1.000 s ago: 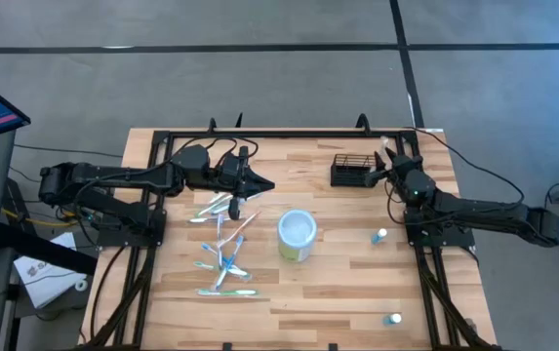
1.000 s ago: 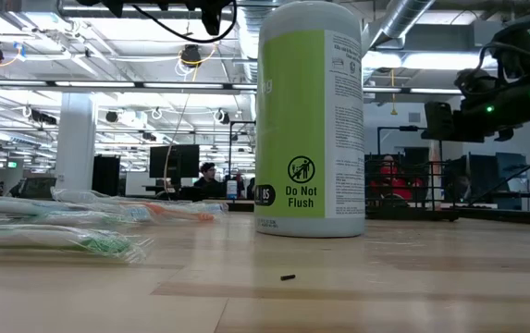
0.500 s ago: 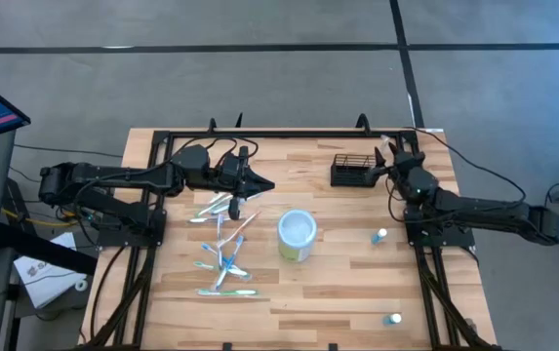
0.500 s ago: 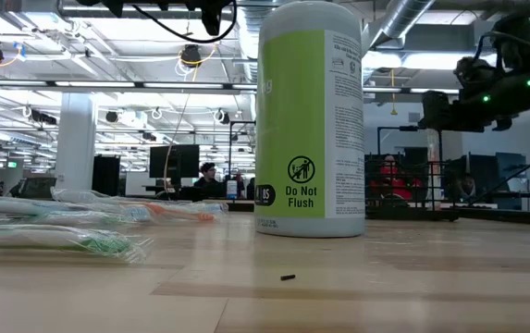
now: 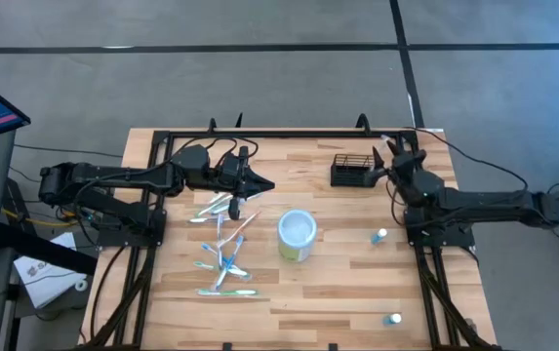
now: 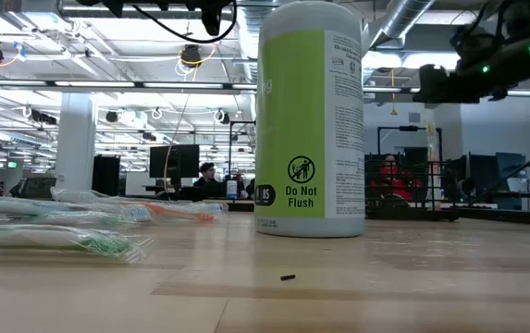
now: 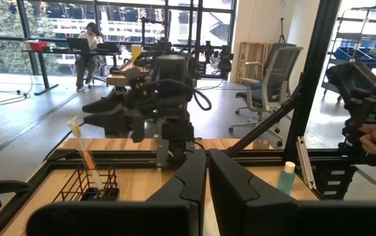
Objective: Pick & Place toothbrushing station
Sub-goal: Put the blue mouthwash into the wire organizer
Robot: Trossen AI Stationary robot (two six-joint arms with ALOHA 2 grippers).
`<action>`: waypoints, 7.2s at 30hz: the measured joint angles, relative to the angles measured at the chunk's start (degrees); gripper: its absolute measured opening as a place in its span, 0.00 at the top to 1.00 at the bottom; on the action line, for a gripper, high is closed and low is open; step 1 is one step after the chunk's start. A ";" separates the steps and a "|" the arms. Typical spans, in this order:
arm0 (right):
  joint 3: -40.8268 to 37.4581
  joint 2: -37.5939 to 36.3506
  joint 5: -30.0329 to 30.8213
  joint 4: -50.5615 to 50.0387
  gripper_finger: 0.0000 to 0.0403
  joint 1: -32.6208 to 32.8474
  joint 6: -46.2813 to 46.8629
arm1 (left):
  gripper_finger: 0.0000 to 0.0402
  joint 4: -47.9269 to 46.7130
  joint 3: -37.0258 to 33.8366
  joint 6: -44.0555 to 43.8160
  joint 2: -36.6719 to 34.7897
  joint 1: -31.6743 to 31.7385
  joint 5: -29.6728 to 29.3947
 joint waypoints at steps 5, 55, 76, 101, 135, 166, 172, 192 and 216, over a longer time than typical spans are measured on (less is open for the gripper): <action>4.03 0.00 2.05 -4.83 0.51 6.72 -1.09 | 0.97 -0.01 0.00 -0.01 0.00 -0.01 0.01; 32.73 20.24 -48.69 -85.64 0.52 31.87 53.19 | 0.97 -0.01 0.00 -0.47 0.00 0.00 0.00; 32.53 22.32 -49.95 -86.84 0.51 31.87 57.53 | 0.97 0.00 0.00 -0.47 0.00 0.00 0.02; 32.51 28.04 -50.49 -87.43 0.46 31.87 60.10 | 0.97 -0.01 0.00 -0.45 0.00 -1.02 0.16; 32.42 34.82 -51.81 -87.54 0.46 31.87 60.67 | 0.97 0.01 0.00 -0.43 0.00 -1.09 -0.06; 32.54 35.06 -49.60 -86.65 0.80 31.87 59.83 | 0.97 0.01 0.00 -0.43 0.00 -1.09 0.17; 32.55 35.04 -49.97 -86.55 0.81 31.85 58.60 | 0.97 0.01 0.00 -0.43 0.00 -1.09 0.15; 39.23 28.57 -48.72 -89.89 0.81 28.95 55.60 | 0.97 0.01 0.00 -0.43 0.00 -1.09 -0.07; 52.44 34.56 -47.35 -90.10 0.81 4.48 33.13 | 0.97 -0.04 0.00 -1.57 0.00 -1.09 0.20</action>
